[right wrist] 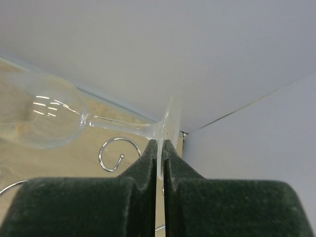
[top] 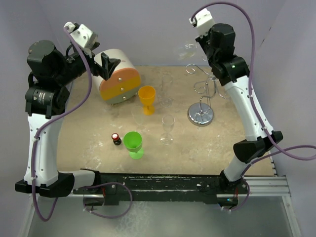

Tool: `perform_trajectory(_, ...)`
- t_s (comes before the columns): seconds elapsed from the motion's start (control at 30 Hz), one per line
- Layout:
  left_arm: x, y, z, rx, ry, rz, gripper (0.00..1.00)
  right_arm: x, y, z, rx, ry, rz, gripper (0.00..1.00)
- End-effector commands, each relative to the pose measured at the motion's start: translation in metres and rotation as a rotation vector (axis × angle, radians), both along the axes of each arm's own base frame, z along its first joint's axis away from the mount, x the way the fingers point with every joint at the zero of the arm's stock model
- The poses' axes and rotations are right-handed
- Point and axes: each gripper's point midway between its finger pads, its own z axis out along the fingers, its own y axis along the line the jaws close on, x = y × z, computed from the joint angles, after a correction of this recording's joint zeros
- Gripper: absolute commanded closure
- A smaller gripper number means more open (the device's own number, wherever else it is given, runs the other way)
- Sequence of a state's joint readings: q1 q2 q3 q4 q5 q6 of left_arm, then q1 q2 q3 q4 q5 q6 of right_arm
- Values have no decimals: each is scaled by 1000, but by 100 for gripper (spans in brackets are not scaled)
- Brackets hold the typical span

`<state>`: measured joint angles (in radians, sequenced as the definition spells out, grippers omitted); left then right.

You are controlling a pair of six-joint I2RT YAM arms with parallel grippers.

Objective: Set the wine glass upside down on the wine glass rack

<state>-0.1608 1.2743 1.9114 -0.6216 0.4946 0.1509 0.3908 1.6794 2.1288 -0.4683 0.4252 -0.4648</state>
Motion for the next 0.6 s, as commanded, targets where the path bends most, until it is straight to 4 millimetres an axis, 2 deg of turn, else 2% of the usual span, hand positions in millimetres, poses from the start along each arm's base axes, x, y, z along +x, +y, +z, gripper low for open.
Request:
perform_trajectory(0.0, -6, 2, 11, 6, -52, -7, 1, -3, -11, 25, -98, -80, -63, 100)
perform_trajectory(0.23, -6, 1, 12, 6, -54, -13, 1, -1, -12, -2, -214, 23, -59, 100)
perform_trajectory(0.57, -8, 1, 13, 6, -57, -20, 1, -4, -7, -31, -287, 112, -4, 100)
